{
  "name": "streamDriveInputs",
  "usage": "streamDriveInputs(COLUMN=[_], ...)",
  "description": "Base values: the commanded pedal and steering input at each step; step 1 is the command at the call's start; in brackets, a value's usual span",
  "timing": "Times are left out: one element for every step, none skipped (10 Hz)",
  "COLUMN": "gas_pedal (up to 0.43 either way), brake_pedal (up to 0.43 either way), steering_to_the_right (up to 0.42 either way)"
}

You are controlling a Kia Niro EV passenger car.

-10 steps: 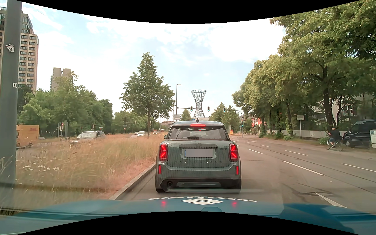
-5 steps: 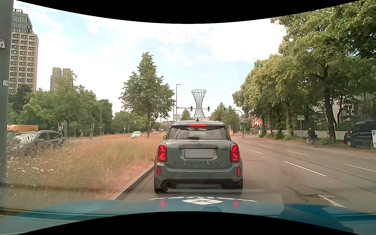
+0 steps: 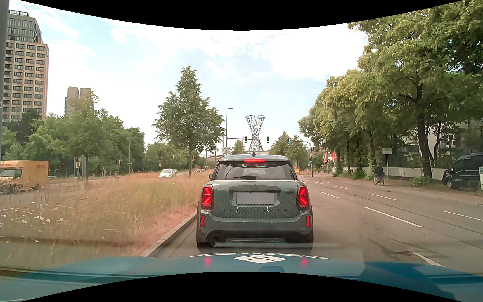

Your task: Follow the waypoints while adhering to traffic rules and regulations

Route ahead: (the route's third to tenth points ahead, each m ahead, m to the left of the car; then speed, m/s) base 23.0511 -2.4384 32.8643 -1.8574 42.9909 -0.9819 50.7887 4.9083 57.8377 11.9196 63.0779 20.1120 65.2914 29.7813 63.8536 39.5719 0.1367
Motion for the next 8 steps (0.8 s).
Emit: streamDriveInputs(gas_pedal=[0.000,0.000,0.000,0.000,0.000,0.000,0.000,0.000], brake_pedal=[0.146,0.146,0.146,0.146,0.146,0.152,0.152,0.152], steering_to_the_right=[-0.001,-0.001,-0.001,-0.001,-0.001,-0.001,-0.001,-0.001])
